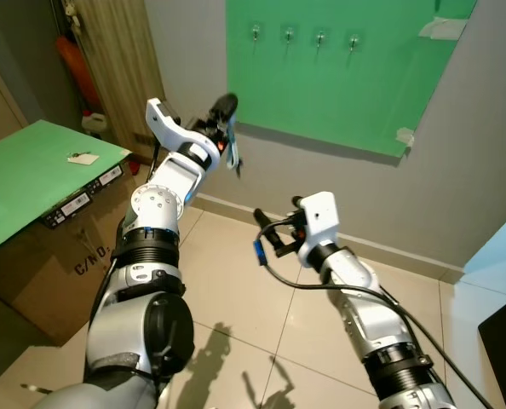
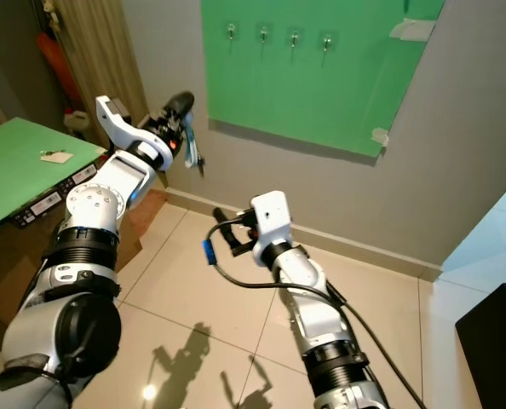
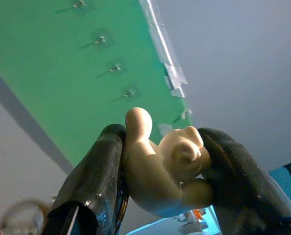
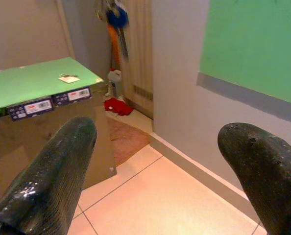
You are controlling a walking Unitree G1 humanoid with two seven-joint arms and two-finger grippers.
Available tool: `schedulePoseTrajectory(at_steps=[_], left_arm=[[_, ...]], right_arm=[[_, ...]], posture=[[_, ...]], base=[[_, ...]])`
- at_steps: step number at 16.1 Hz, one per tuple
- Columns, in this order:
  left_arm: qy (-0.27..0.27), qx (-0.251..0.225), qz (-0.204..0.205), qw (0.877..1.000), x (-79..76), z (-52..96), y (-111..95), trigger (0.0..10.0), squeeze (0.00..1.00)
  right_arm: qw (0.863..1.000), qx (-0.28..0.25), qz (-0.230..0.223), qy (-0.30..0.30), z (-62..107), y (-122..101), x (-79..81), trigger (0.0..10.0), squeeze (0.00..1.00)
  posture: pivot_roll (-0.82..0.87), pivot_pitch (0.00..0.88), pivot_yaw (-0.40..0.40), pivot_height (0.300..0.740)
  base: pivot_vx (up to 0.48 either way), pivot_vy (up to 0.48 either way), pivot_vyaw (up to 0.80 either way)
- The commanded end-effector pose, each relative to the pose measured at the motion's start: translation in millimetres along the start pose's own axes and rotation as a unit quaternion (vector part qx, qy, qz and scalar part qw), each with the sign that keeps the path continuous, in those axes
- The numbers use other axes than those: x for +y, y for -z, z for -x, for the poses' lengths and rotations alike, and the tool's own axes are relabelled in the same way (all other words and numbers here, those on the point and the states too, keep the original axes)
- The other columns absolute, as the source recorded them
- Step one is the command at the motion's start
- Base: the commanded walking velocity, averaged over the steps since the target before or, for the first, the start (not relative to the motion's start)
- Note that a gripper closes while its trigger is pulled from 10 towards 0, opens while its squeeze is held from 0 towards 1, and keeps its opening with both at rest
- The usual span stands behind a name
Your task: Hang keys on a hook
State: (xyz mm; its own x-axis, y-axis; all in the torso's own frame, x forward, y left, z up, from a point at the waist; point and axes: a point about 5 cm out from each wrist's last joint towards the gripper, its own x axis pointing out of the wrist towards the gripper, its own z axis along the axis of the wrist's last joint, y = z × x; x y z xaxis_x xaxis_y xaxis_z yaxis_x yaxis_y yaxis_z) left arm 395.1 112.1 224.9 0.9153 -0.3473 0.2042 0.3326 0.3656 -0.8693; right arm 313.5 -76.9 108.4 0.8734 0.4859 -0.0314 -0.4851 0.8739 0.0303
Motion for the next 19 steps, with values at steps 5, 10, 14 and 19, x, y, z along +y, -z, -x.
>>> schedulePoseTrajectory(at_steps=[5, 10, 14, 19], left_arm=[[0.054, 0.017, 0.072, 0.996, -31.3, -2.4, 5.7, 0.0, 0.0], [0.08, 0.029, 0.102, 0.991, -36.4, 5.6, 7.8, 0.0, 0.0], [0.068, 0.025, 0.106, 0.992, -32.2, 10.1, 5.3, 0.0, 0.0], [0.066, 0.033, 0.094, 0.993, -31.9, 12.3, 5.8, 0.0, 0.0]], right_arm=[[0.999, -0.048, 0.014, 0.019, -10.1, -24.9, -0.6, 10.0, 0.0], [0.991, -0.118, -0.001, 0.063, -16.2, -59.7, -12.2, 10.0, 0.0], [0.991, -0.121, -0.002, 0.057, -16.0, -61.7, -9.7, 10.0, 0.0], [0.995, -0.102, -0.013, 0.018, -15.3, -56.2, 6.9, 10.0, 0.0]], posture=[[-0.12, 0.0, 0.083, 0.74], [-0.12, 0.0, 0.079, 0.74], [-0.12, 0.0, 0.074, 0.74], [-0.12, 0.0, 0.081, 0.74]], base=[[0.0, 0.0, 0.0], [0.0, 0.0, 0.0], [0.0, 0.0, 0.0], [0.0, 0.0, 0.0]])
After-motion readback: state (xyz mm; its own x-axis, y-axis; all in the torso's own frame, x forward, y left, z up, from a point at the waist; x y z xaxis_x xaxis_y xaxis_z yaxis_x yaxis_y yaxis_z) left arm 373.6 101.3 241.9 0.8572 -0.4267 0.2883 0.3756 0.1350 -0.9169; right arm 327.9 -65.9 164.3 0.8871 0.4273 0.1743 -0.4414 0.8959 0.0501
